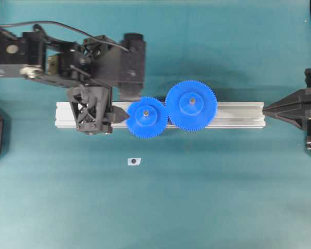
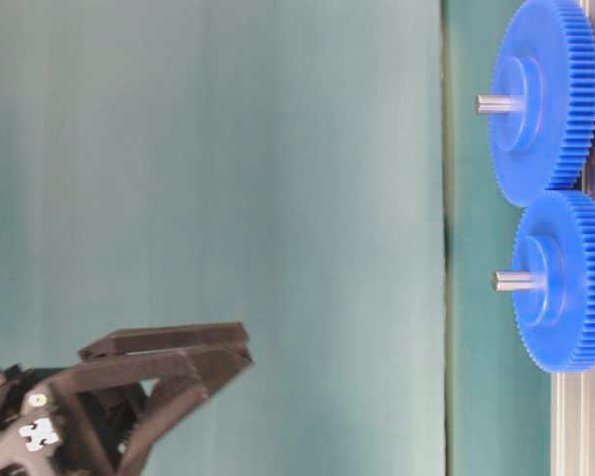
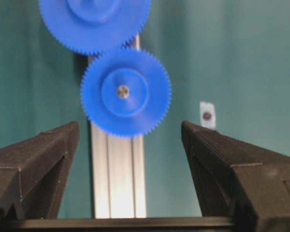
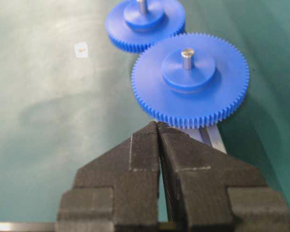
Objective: Find the location of the shaft and insert the small gear.
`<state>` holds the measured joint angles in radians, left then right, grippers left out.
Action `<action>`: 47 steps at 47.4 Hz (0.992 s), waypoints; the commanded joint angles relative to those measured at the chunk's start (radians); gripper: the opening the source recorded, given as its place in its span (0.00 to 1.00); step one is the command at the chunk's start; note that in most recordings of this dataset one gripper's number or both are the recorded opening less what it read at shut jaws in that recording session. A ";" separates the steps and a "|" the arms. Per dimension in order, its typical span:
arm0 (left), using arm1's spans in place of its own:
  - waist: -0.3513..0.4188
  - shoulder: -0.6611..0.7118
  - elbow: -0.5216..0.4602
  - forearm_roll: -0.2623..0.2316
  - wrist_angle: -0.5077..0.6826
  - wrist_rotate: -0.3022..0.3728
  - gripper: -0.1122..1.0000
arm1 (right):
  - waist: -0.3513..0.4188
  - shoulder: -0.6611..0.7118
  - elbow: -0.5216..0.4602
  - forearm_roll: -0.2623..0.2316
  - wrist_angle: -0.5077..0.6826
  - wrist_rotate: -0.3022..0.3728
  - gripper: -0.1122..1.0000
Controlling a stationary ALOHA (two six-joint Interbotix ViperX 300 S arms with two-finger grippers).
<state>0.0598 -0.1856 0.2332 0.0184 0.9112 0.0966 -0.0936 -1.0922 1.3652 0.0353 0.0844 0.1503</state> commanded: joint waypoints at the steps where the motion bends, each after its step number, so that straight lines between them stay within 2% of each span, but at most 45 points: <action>1: -0.003 -0.041 0.003 0.003 -0.031 0.000 0.83 | -0.005 0.002 -0.006 0.000 -0.005 0.008 0.14; 47: -0.003 -0.041 0.041 0.002 -0.038 0.000 0.83 | -0.005 -0.002 0.005 0.000 -0.002 0.008 0.14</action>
<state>0.0583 -0.2102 0.2869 0.0184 0.8805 0.0966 -0.0936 -1.0999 1.3806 0.0353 0.0874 0.1503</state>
